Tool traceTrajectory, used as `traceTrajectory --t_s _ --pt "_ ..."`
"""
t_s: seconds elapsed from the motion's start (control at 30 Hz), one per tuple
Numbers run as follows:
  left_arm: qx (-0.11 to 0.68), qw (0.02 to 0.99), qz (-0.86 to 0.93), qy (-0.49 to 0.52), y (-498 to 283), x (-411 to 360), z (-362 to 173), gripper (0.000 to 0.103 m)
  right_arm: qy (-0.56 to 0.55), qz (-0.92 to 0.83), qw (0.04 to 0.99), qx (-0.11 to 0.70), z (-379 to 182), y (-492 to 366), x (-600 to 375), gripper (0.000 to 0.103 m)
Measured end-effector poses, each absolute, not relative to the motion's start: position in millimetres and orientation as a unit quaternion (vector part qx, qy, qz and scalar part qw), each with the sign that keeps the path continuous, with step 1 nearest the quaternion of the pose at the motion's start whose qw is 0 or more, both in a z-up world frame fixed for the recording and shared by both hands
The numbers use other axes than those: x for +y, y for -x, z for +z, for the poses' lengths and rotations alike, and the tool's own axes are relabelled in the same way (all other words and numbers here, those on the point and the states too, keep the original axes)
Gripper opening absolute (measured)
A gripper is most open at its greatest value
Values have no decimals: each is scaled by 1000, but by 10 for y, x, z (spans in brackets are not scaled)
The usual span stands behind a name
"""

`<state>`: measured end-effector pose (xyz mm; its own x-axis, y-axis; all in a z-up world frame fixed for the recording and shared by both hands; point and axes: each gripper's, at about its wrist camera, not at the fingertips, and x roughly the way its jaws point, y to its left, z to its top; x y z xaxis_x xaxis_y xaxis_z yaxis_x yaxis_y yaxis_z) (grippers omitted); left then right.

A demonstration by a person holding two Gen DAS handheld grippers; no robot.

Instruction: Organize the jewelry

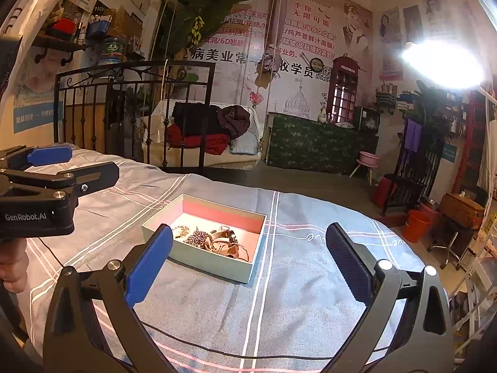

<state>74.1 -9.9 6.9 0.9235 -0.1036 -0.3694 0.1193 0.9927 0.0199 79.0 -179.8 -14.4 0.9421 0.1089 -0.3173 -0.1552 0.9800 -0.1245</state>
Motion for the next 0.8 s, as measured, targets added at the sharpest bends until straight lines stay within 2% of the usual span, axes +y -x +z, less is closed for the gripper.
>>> traceTrajectory --t_s 0.8 --pt "193 979 -55 -24 -769 -65 49 97 74 69 982 159 -165 -812 -1799 97"
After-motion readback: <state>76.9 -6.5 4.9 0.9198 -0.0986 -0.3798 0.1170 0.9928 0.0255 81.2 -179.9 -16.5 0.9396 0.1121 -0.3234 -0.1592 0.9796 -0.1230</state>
